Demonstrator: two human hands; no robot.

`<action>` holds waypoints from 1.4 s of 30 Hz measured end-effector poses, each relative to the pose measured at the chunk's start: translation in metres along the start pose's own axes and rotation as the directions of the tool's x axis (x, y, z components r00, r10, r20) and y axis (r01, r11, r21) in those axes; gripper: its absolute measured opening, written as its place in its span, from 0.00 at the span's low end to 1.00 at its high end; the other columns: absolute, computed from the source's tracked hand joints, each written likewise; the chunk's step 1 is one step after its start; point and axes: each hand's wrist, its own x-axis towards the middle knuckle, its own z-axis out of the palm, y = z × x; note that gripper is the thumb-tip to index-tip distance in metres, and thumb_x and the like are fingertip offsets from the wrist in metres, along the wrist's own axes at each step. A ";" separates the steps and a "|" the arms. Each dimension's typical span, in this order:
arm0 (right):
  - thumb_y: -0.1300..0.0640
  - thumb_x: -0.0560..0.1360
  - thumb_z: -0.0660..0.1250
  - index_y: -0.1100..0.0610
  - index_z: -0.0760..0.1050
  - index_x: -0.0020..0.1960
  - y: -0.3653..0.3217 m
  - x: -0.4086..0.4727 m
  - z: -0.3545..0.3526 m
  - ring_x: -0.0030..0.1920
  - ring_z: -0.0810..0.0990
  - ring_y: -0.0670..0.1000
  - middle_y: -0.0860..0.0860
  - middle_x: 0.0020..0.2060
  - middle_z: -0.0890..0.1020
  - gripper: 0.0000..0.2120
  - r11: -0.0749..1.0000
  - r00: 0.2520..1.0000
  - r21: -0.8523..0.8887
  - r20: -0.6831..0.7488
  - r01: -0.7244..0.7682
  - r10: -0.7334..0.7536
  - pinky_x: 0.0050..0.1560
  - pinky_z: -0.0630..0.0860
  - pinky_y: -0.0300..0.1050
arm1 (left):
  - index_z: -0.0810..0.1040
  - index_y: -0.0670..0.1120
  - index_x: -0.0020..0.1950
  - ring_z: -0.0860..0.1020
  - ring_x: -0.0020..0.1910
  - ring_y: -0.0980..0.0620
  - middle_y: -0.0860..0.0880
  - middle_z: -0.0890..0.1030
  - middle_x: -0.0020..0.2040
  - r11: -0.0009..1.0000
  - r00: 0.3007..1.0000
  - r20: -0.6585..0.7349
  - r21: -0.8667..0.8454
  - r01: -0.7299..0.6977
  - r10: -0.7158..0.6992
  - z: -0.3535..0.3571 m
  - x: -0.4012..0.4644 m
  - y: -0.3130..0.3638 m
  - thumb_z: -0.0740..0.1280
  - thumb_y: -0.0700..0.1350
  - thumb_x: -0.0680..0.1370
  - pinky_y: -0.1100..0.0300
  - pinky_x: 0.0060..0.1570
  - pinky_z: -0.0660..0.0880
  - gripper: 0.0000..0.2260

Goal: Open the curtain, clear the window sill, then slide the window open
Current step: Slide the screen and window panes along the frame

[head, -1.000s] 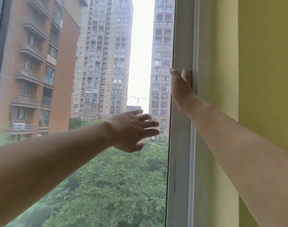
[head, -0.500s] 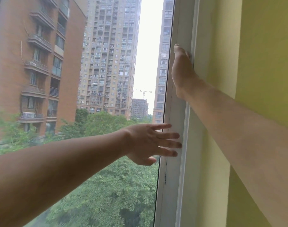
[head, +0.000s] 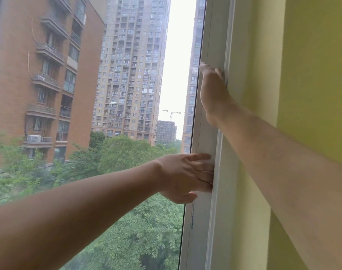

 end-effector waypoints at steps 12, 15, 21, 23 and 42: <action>0.50 0.78 0.56 0.54 0.51 0.79 -0.002 -0.005 -0.006 0.76 0.57 0.48 0.47 0.79 0.54 0.32 0.999 1.000 -0.042 0.003 -0.017 0.017 0.71 0.56 0.49 | 0.67 0.55 0.73 0.55 0.75 0.51 0.56 0.68 0.73 0.999 0.999 0.021 -0.039 0.025 -0.025 -0.001 -0.008 -0.001 0.58 0.50 0.76 0.46 0.74 0.45 0.24; 0.52 0.77 0.57 0.54 0.64 0.73 -0.003 -0.005 -0.008 0.60 0.69 0.45 0.46 0.67 0.69 0.24 0.998 0.999 -0.052 0.019 -0.029 0.030 0.49 0.63 0.42 | 0.65 0.55 0.74 0.55 0.76 0.51 0.56 0.67 0.74 0.997 0.999 0.038 -0.070 0.040 -0.037 0.002 -0.022 -0.003 0.57 0.50 0.78 0.47 0.74 0.43 0.23; 0.59 0.77 0.56 0.60 0.68 0.69 0.006 -0.012 0.002 0.65 0.72 0.59 0.58 0.64 0.76 0.20 1.000 0.998 -0.023 0.065 -0.005 0.006 0.62 0.72 0.57 | 0.60 0.56 0.76 0.49 0.77 0.51 0.55 0.61 0.77 0.995 0.987 0.139 -0.044 0.090 -0.083 0.005 -0.053 -0.004 0.54 0.53 0.80 0.46 0.74 0.38 0.23; 0.61 0.75 0.55 0.62 0.68 0.69 0.015 -0.017 0.012 0.61 0.75 0.61 0.61 0.63 0.76 0.23 1.000 0.990 -0.015 0.139 -0.003 0.005 0.63 0.71 0.57 | 0.58 0.56 0.77 0.46 0.77 0.51 0.55 0.59 0.77 0.992 0.980 0.166 -0.030 0.119 -0.112 0.007 -0.065 -0.003 0.53 0.54 0.80 0.45 0.73 0.37 0.24; 0.54 0.82 0.51 0.50 0.54 0.79 0.043 -0.018 0.089 0.77 0.56 0.47 0.45 0.78 0.59 0.25 0.984 0.945 0.179 0.323 -0.003 -0.056 0.72 0.53 0.49 | 0.39 0.58 0.77 0.31 0.74 0.53 0.55 0.36 0.77 0.957 0.877 0.405 -0.017 0.291 -0.260 0.018 -0.143 -0.001 0.51 0.55 0.81 0.44 0.72 0.34 0.28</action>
